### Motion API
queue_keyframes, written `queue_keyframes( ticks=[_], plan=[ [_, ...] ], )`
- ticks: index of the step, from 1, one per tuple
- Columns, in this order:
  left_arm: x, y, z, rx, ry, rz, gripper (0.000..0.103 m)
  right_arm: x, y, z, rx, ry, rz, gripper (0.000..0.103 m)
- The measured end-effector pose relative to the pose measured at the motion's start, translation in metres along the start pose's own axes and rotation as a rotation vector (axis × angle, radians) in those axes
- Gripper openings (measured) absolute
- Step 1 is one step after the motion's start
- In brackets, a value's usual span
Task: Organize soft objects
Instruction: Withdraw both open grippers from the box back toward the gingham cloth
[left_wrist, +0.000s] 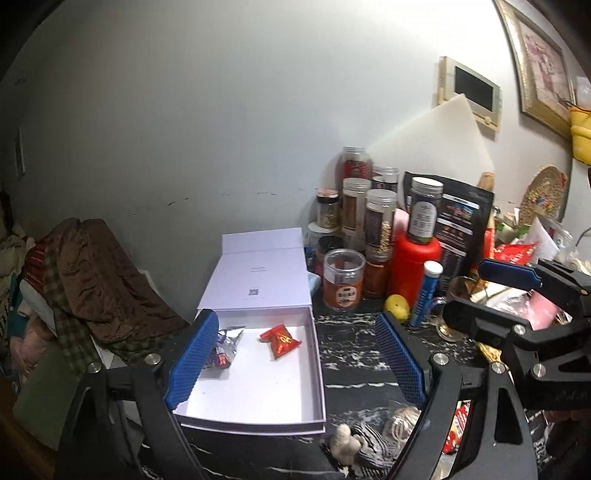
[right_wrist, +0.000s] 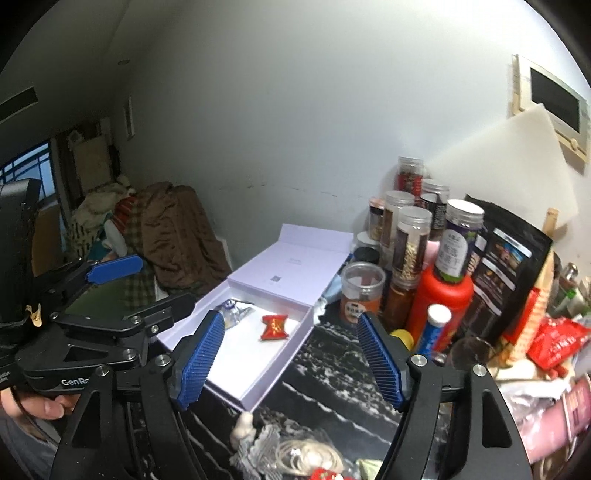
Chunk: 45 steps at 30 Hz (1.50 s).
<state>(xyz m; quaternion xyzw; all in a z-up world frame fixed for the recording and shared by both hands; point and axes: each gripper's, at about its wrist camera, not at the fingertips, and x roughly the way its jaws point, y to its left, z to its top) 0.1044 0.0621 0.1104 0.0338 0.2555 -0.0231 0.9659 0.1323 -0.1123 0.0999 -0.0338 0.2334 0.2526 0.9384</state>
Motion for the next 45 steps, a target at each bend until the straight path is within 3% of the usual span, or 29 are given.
queue_keyframes(
  ticks=[5,11,29,45],
  plan=[
    [-0.011,-0.012,-0.01,0.028,-0.007,-0.014,0.088,-0.017,-0.002,-0.014,-0.001,-0.003,-0.033,0.075],
    [-0.022,-0.027,-0.028,0.039,-0.006,-0.08,0.088,-0.032,-0.004,-0.035,0.012,0.01,-0.039,0.075],
    [-0.04,-0.054,-0.082,0.039,0.068,-0.191,0.087,-0.06,-0.024,-0.101,0.118,0.08,-0.092,0.075],
    [-0.023,-0.053,-0.139,-0.058,0.233,-0.222,0.087,-0.057,-0.027,-0.168,0.158,0.196,-0.066,0.075]
  ],
)
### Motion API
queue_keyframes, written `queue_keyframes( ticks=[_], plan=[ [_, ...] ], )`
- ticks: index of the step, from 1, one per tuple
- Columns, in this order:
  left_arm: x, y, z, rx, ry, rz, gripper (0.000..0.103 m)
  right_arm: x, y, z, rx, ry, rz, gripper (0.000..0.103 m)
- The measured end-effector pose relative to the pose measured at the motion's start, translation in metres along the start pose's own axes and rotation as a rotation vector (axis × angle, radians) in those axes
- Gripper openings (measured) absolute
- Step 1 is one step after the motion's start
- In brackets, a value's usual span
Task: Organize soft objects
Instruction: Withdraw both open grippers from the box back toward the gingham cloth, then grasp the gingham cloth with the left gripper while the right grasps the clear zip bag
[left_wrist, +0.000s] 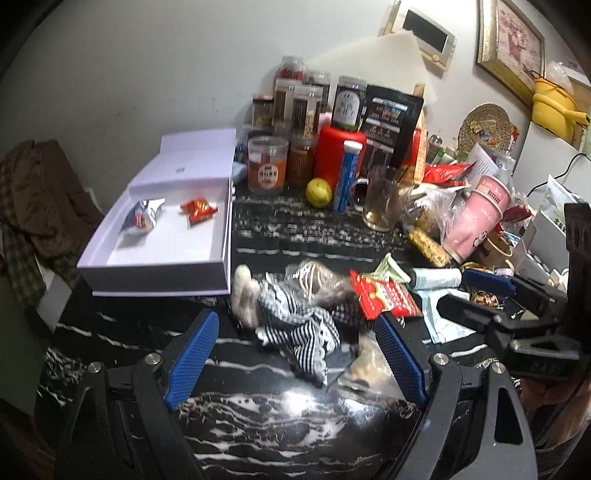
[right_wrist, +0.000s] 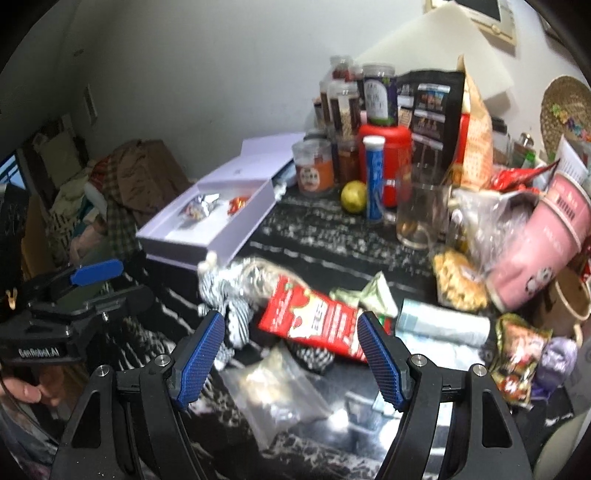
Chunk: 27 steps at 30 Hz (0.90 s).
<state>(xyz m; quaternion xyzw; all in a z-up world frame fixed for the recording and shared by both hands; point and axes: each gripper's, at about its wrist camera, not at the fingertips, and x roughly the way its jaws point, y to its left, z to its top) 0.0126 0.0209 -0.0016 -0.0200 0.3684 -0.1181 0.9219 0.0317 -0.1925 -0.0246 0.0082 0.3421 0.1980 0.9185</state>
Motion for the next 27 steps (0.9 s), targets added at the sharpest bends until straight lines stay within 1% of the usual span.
queue_keyframes(
  ticks=[6,10,12,20,22,25,27],
  plan=[
    [0.008,0.003,-0.011,-0.037,0.027,-0.019,0.087,0.011,0.003,-0.015,-0.015,0.034,0.039,0.076],
    [0.014,0.007,-0.021,-0.067,0.037,-0.02,0.087,0.019,0.005,-0.024,-0.027,0.053,0.053,0.081],
    [0.016,0.008,-0.024,-0.072,0.041,-0.014,0.087,0.023,0.006,-0.029,-0.045,0.062,0.066,0.087],
    [0.025,0.014,-0.037,-0.054,0.062,-0.01,0.087,0.046,0.013,-0.045,-0.095,0.138,0.079,0.087],
    [0.027,0.013,-0.037,-0.042,0.066,-0.023,0.087,0.054,0.015,-0.048,-0.118,0.165,0.084,0.088],
    [0.03,0.011,-0.034,-0.028,0.069,-0.038,0.087,0.06,0.018,-0.052,-0.142,0.177,0.089,0.091],
    [0.035,0.01,-0.03,-0.025,0.069,-0.049,0.087,0.065,0.019,-0.054,-0.152,0.189,0.098,0.091]
  ],
)
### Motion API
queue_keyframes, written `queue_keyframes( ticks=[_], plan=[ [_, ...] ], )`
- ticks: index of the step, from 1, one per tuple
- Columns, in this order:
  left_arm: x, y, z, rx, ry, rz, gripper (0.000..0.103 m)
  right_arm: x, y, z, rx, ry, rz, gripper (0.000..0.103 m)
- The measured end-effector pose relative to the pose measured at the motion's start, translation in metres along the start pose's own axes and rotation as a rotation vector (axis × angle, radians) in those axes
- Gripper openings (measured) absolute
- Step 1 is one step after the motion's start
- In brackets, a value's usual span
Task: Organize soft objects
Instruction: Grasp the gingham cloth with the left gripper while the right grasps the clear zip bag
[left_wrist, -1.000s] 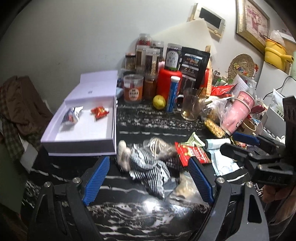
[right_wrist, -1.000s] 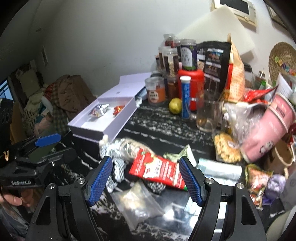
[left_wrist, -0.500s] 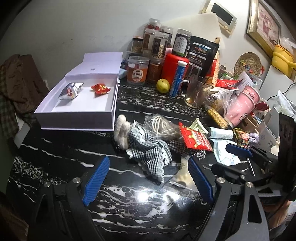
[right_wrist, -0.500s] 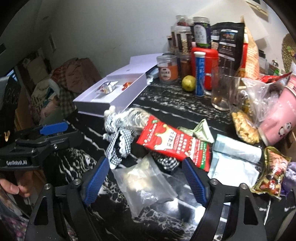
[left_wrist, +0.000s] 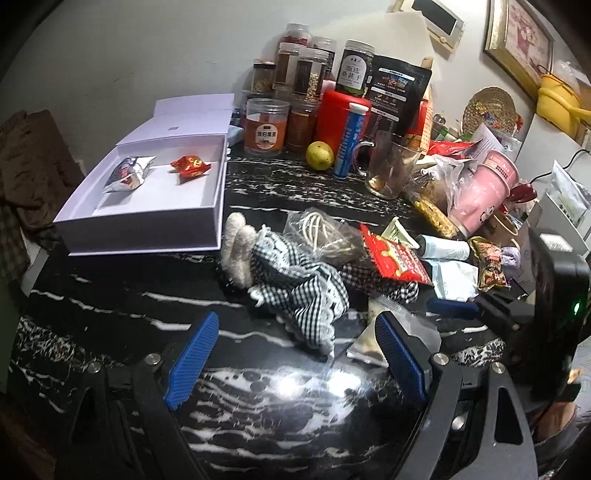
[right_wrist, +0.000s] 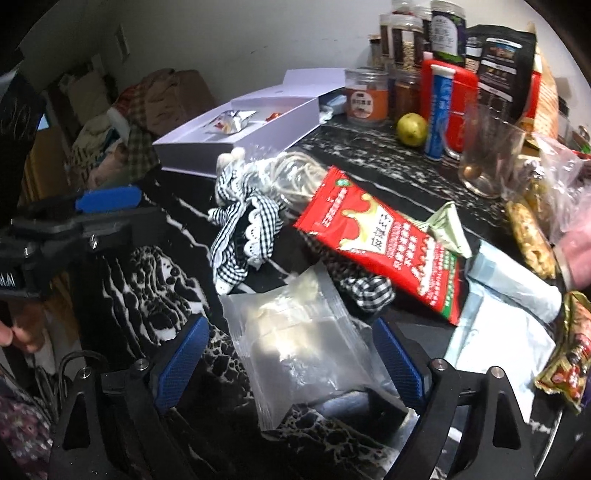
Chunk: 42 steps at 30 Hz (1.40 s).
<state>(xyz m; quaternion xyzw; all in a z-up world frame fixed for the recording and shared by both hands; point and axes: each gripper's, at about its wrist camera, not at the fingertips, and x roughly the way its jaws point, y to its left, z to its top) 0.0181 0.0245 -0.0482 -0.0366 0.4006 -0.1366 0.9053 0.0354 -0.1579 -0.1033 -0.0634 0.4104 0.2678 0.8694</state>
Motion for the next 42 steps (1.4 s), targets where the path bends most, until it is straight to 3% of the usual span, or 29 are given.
queue_keyframes(
  ticks=[6,9,13,16,24,30,36,37,42],
  plan=[
    [0.035,-0.005,0.022,0.014,0.031,0.015,0.087,0.01,-0.007,-0.003,-0.051,0.049,0.041,0.091],
    [0.048,-0.006,0.032,0.029,0.056,0.061,0.087,0.013,-0.012,-0.002,-0.046,0.082,0.036,0.09],
    [0.063,0.001,0.04,0.015,0.088,0.073,0.087,0.016,-0.015,-0.003,-0.038,0.083,0.081,0.081],
    [0.075,0.003,0.041,0.01,0.116,0.088,0.087,0.017,-0.014,-0.003,-0.044,0.07,0.085,0.069],
    [0.098,0.009,0.041,-0.017,0.147,0.076,0.087,0.016,-0.023,-0.001,-0.004,0.057,0.088,0.049],
    [0.104,0.006,0.04,0.03,0.119,0.081,0.087,0.014,-0.028,-0.004,0.058,0.046,0.091,0.045],
    [0.096,0.005,0.035,0.042,0.106,0.05,0.058,0.007,-0.028,-0.01,0.104,0.039,0.075,0.045],
    [0.095,0.005,0.033,0.037,0.114,0.026,0.045,0.006,-0.028,-0.011,0.11,0.038,0.071,0.045],
    [0.087,0.0,0.021,0.035,0.131,0.009,0.045,0.0,-0.029,-0.017,0.135,0.022,0.063,0.045]
  ],
)
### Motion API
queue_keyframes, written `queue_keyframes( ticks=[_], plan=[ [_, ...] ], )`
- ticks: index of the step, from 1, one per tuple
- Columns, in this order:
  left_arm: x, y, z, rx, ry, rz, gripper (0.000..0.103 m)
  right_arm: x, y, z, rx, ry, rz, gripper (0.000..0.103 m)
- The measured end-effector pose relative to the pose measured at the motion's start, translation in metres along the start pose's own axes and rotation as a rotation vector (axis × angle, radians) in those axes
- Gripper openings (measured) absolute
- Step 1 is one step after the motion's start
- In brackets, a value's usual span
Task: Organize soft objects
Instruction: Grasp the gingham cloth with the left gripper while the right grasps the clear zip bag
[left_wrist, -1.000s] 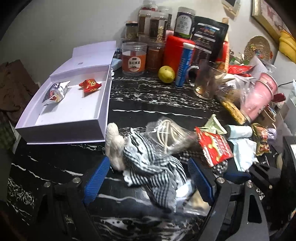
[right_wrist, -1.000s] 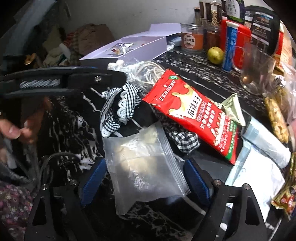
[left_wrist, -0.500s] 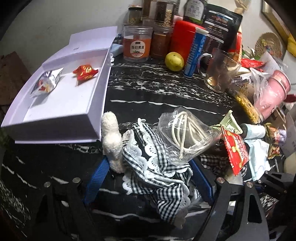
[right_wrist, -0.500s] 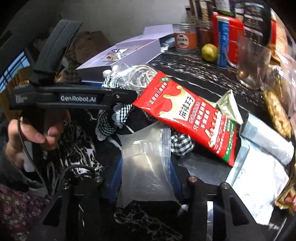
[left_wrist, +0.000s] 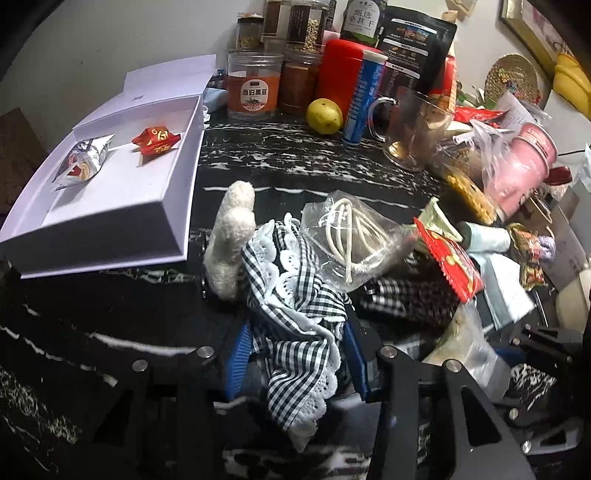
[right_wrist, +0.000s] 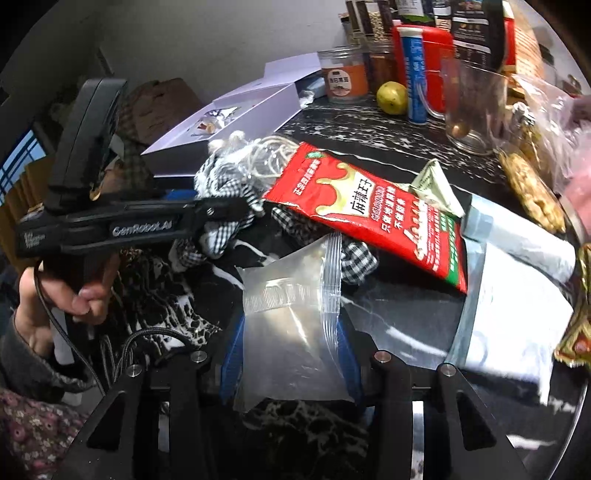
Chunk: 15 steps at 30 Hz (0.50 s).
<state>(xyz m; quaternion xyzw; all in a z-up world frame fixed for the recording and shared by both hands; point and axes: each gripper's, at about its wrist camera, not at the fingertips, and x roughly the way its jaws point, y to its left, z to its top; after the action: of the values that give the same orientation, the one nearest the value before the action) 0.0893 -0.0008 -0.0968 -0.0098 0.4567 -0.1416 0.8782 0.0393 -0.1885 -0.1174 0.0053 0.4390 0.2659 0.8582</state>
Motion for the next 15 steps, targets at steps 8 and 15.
queue_keyframes(
  ticks=[8,15],
  plan=[
    [-0.027,-0.003,-0.034,-0.009,0.024,-0.023,0.044,-0.013,0.001,-0.014,0.039,-0.024,-0.004,0.045],
    [-0.05,-0.004,-0.064,-0.007,0.054,-0.033,0.044,-0.017,0.007,-0.025,0.041,-0.022,-0.004,0.045]
  ],
)
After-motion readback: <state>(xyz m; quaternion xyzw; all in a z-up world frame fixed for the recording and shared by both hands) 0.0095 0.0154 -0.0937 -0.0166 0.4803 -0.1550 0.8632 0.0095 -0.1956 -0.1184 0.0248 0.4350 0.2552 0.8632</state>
